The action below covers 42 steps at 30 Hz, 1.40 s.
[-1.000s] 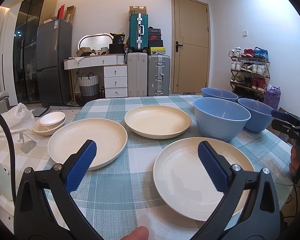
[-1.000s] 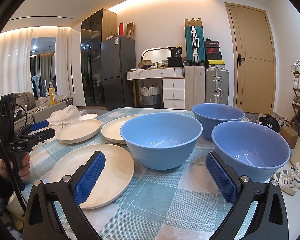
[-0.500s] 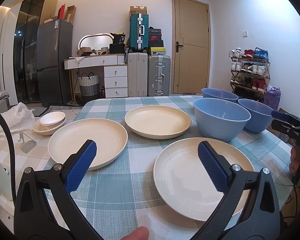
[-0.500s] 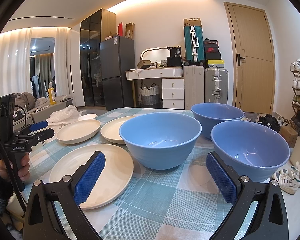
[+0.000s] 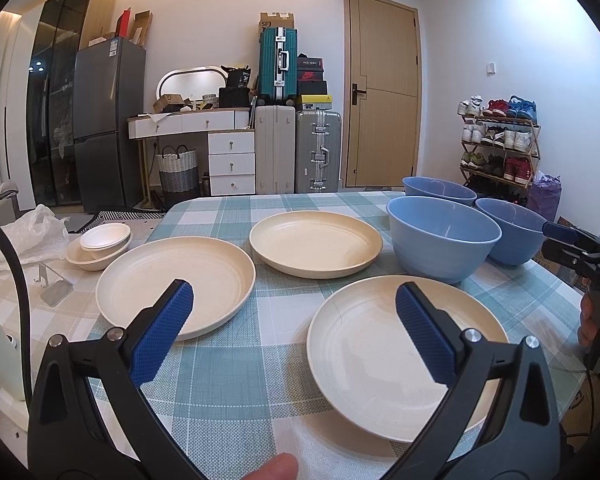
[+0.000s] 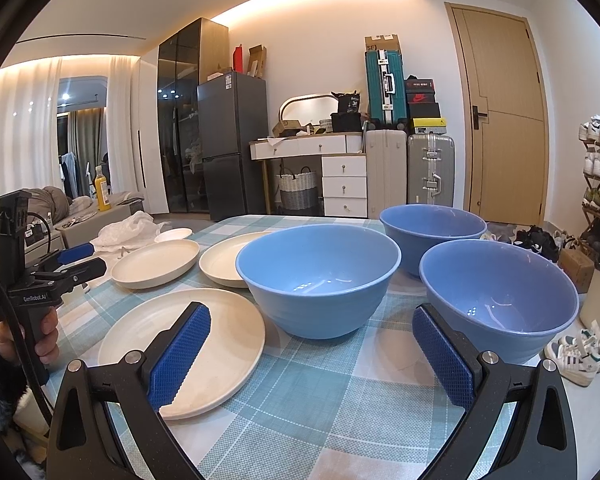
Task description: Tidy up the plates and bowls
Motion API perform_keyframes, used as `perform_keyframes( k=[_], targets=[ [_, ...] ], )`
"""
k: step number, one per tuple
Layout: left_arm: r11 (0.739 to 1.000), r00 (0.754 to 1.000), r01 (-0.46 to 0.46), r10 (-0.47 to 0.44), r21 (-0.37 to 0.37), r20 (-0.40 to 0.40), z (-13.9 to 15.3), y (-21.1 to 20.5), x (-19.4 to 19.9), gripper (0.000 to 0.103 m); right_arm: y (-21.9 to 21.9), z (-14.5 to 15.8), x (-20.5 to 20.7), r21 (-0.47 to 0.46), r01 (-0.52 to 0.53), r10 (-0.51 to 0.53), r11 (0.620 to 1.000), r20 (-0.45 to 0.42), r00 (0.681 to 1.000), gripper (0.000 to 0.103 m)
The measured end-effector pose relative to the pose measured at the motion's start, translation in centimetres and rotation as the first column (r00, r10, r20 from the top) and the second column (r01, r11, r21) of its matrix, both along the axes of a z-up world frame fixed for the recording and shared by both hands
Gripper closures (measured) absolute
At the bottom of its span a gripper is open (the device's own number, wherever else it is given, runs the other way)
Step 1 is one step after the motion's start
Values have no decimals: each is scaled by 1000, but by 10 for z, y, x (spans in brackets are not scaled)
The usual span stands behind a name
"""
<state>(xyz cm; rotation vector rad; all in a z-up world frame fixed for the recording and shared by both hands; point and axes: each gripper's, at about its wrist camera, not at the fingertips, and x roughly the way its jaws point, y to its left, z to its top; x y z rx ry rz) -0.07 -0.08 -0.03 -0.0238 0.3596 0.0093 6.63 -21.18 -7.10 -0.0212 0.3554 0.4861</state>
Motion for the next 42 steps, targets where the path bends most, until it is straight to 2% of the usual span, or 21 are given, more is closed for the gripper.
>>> perform_keyframes(
  k=[16, 22, 26, 31, 42],
  targets=[
    [1000, 1000, 1, -1, -2, 2, 0, -2, 1, 2, -9, -5, 5, 4, 3, -3, 1000, 2, 1000, 0],
    [999, 1000, 28, -28, -21, 10, 4, 0, -1, 2, -18, -4, 8, 12, 18, -18, 1000, -5, 1000, 0],
    [1000, 1000, 13, -13, -3, 5, 9, -4, -3, 2, -15, -2, 7, 8, 28, -28, 1000, -25, 999, 0],
    [999, 1000, 4, -4, -34, -4, 18, -2, -2, 2, -11, 9, 5, 14, 18, -18, 1000, -28, 999, 0],
    [998, 998, -54, 53, -35, -33, 51, 4, -9, 2, 17, 46, 7, 44, -44, 47, 998, -70, 996, 0]
  ],
)
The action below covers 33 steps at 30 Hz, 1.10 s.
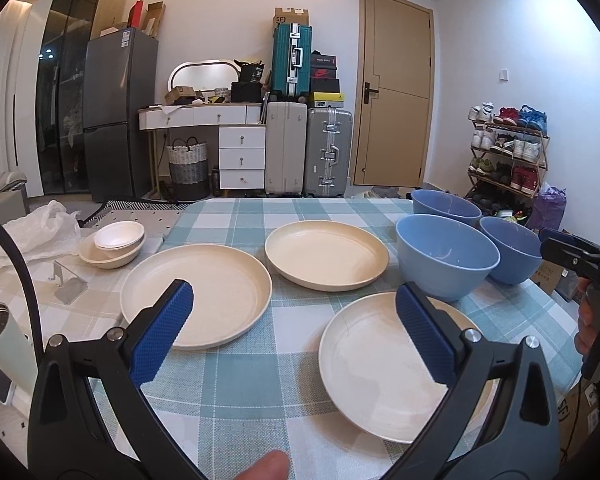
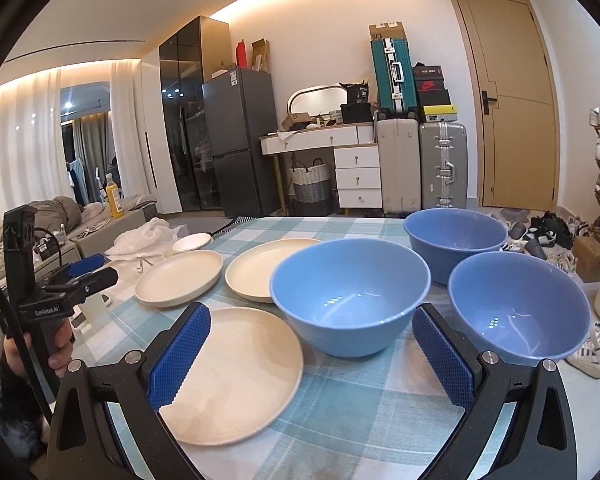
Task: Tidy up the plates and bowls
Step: 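Move the left tool toward the rim of the large cream plate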
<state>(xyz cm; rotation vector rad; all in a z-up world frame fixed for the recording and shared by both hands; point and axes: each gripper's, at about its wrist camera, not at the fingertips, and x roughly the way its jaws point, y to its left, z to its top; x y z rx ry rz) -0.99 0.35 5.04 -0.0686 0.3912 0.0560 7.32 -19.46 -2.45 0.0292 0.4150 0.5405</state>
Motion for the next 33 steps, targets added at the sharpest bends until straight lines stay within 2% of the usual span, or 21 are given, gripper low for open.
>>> perform_keyframes(
  k=[5, 10, 17, 25, 33],
  targets=[
    [998, 998, -60, 59, -20, -28, 17, 12, -5, 2, 23, 25, 7, 3, -22, 22, 1000, -7, 1000, 0],
    [991, 990, -117, 111, -63, -88, 25, 30, -5, 2, 42, 49, 15, 61, -77, 79, 995, -25, 997, 0],
    [978, 978, -185, 174, -92, -117, 34, 59, -1, 2, 74, 73, 25, 95, -128, 133, 987, -48, 990, 0],
    [970, 971, -219, 206, -109, -123, 44, 84, 10, 2, 118, 91, 40, 52, -200, 203, 978, -71, 977, 0],
    [960, 954, -267, 252, -81, -160, 40, 104, 24, 2, 152, 88, 59, -3, -261, 260, 965, -62, 964, 0]
  ],
)
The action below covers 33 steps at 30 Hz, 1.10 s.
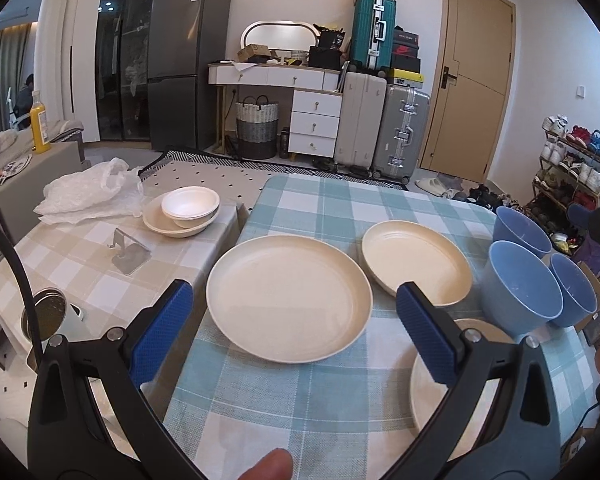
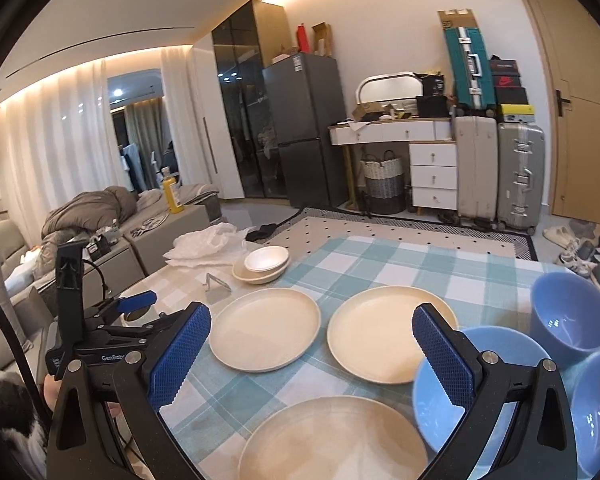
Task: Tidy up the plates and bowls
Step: 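Move the left tool toward the rim of the large cream plate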
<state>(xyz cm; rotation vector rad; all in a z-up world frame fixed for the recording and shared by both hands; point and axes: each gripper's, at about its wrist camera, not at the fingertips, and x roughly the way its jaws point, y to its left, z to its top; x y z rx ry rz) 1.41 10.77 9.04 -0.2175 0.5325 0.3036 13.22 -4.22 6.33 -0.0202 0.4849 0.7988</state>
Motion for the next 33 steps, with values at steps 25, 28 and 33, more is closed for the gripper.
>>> perform_keyframes(
  k=[25, 28, 33],
  targets=[
    [992, 987, -113, 106, -52, -123, -63, 64, 56, 2, 115, -77, 105, -84, -89, 55, 993, -338, 940, 0],
    [991, 983, -119, 109, -58, -146, -76, 70, 63, 2, 121, -86, 111, -72, -94, 62, 993, -363, 930, 1],
    [986, 979, -137, 121, -89, -165, -91, 84, 70, 2, 134, -97, 116, -102, -109, 63, 989, -376, 924, 1]
  ],
)
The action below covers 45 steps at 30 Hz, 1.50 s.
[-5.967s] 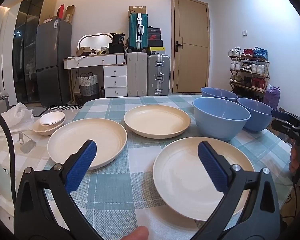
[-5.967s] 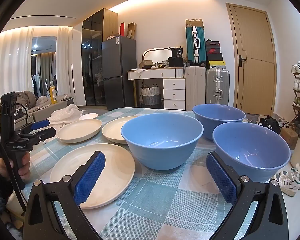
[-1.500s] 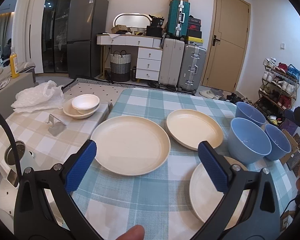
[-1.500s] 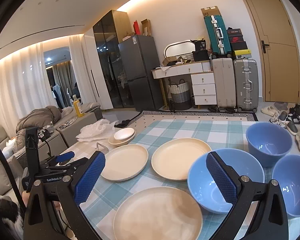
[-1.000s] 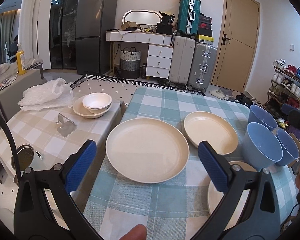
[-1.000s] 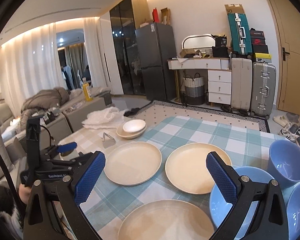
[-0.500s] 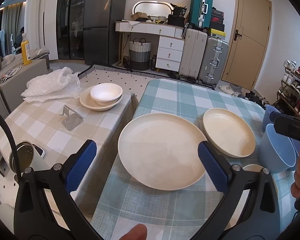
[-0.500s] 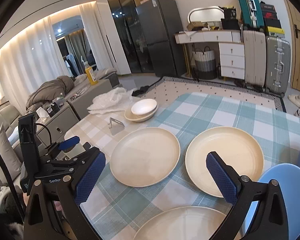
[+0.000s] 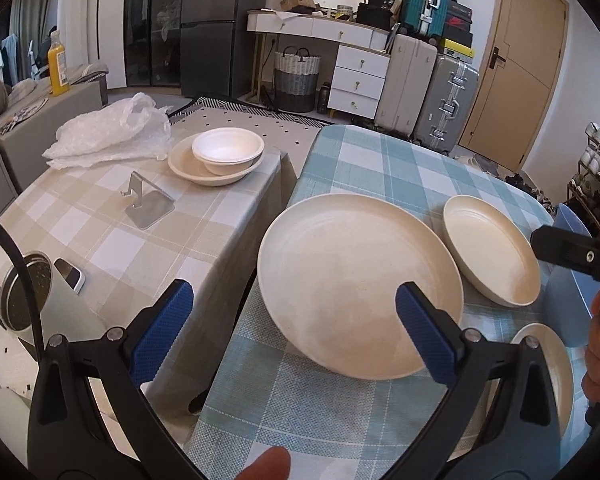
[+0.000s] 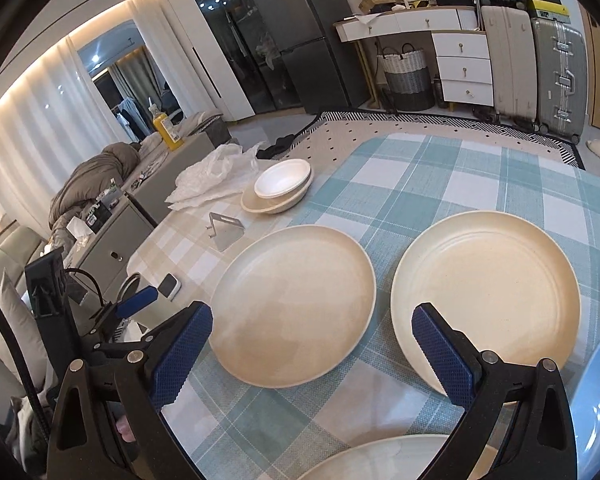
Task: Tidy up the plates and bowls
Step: 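Move the left tool toward the rim of the large cream plate, then close the left gripper on the cream plate rim and tilt it up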
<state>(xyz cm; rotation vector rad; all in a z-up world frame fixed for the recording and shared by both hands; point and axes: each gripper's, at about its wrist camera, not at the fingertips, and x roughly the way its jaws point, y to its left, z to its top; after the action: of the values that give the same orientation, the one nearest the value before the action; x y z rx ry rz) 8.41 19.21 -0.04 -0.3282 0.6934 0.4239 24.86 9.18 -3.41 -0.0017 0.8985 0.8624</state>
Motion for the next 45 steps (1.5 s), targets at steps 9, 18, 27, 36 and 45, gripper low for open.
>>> perform_keyframes(
  k=[9, 18, 27, 36, 45],
  targets=[
    [998, 999, -29, 27, -58, -45, -21, 20, 6, 10, 14, -22, 9, -17, -4, 3, 1000, -69, 998, 11],
    [993, 998, -21, 13, -118, -69, -36, 28, 11, 25, 24, -45, 16, -43, -9, 3, 999, -134, 991, 21],
    [991, 996, 2, -14, -136, -86, -47, 26, 18, 28, 34, -70, 20, -99, -1, -16, 995, -172, 985, 32],
    [986, 994, 24, -41, -163, -102, -56, 26, 22, 49, 46, -86, 23, -183, 6, -37, 983, -169, 985, 48],
    [984, 993, 19, -39, -175, -116, -63, 28, 22, 76, 45, -90, 26, -209, 42, -74, 977, -145, 987, 67]
  ],
)
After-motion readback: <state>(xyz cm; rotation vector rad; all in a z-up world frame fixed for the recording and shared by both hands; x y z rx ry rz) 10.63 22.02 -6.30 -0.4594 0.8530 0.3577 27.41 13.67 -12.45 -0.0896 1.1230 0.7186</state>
